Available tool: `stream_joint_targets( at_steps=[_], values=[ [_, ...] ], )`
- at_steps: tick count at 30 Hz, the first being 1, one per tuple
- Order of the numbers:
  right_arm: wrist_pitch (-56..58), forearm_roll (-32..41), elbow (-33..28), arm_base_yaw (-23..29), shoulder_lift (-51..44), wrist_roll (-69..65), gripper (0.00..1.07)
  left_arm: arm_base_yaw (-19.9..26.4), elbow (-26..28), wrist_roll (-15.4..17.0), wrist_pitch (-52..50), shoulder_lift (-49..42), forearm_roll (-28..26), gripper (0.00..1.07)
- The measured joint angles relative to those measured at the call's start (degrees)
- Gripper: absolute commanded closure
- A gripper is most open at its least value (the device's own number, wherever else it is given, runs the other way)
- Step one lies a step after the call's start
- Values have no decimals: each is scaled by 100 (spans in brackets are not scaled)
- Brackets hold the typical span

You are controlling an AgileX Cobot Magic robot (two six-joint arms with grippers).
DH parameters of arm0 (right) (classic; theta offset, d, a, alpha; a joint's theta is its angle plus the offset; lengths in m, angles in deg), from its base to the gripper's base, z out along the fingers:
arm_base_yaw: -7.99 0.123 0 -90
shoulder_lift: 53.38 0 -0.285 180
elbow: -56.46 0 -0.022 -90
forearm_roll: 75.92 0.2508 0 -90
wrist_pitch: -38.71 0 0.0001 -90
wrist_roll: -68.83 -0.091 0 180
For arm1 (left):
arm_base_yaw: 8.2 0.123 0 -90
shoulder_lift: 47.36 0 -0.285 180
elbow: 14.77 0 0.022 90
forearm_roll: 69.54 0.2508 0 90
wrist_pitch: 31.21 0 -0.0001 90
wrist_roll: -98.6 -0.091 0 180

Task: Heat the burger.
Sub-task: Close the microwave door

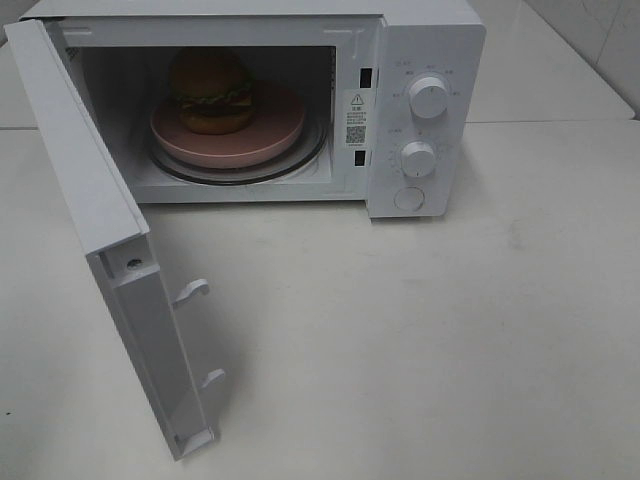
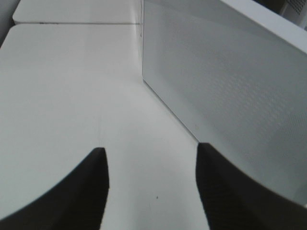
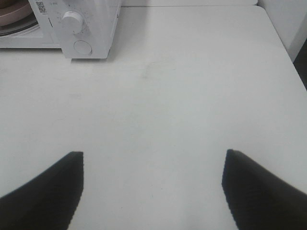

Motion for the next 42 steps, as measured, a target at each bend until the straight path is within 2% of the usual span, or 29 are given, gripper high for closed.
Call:
stream_joint_targets(
  at_steps=[1, 2, 3, 4, 5, 6, 7, 12, 17, 21, 23, 25, 26, 28, 31, 32, 34, 36, 37, 38, 39, 40, 41, 42],
  values=[
    [0, 0, 0, 0, 0, 0, 31, 0, -69, 0, -372, 132, 0, 78],
    [0, 0, 0, 0, 0, 0, 31, 0, -115, 0, -550, 206, 0, 82],
    [0, 0, 0, 0, 0, 0, 31, 0, -115, 0, -550, 206, 0, 82],
    [0, 11, 0, 0, 0, 0, 31, 0, -201, 0, -848, 361, 0, 95],
    [0, 11, 0, 0, 0, 0, 31, 0, -246, 0, -980, 453, 0, 101],
    [0, 11, 0, 0, 0, 0, 31, 0, -246, 0, -980, 453, 0, 101],
    [0, 11, 0, 0, 0, 0, 31, 0, -355, 0, -1295, 619, 6, 107],
    [0, 17, 0, 0, 0, 0, 31, 0, -602, -57, -1908, 968, 6, 107],
    [0, 17, 0, 0, 0, 0, 31, 0, -991, -332, -2882, 1369, 6, 107],
    [0, 17, 0, 0, 0, 0, 31, 0, -1438, -573, -4120, 1719, 6, 107],
    [0, 17, 0, 0, 0, 0, 31, 0, -1541, -584, -4400, 1788, 6, 107],
    [0, 17, 0, 0, 0, 0, 31, 0, -1811, -602, -5185, 1971, 6, 107],
    [0, 17, 0, 0, 0, 0, 31, 0, -1811, -602, -5185, 1971, 6, 107],
    [0, 17, 0, 0, 0, 0, 31, 0, -1994, -607, -6022, 2332, 120, 107],
    [0, 17, 0, 0, 0, 0, 31, 0, -2000, -607, -6131, 2447, 195, 107],
    [0, 17, 0, 0, 0, 0, 31, 0, -2000, -556, -6354, 2664, 481, 107],
    [0, 17, 0, 0, 0, 0, 31, 0, -2005, -498, -6417, 2767, 619, 107],
    [0, 17, 0, 0, 0, 0, 31, 0, -2005, -172, -6600, 3146, 1152, 107],
    [0, 17, 0, 0, 0, 0, 31, 0, -2005, -172, -6600, 3146, 1152, 107],
    [0, 17, 0, 0, 0, 0, 31, 0, -2011, 178, -6738, 3346, 1438, 107],
    [0, 17, 0, 0, 0, 0, 31, 0, -2011, 178, -6738, 3346, 1438, 107],
    [0, 17, 0, 0, 0, 0, 31, 0, -2011, 504, -6870, 3541, 1702, 107],
    [0, 17, 0, 0, 0, 0, 31, 0, -2011, 670, -6921, 3615, 1833, 107],
    [0, 17, 0, 0, 0, 0, 31, 0, -2011, 670, -6921, 3615, 1833, 107]
  ],
)
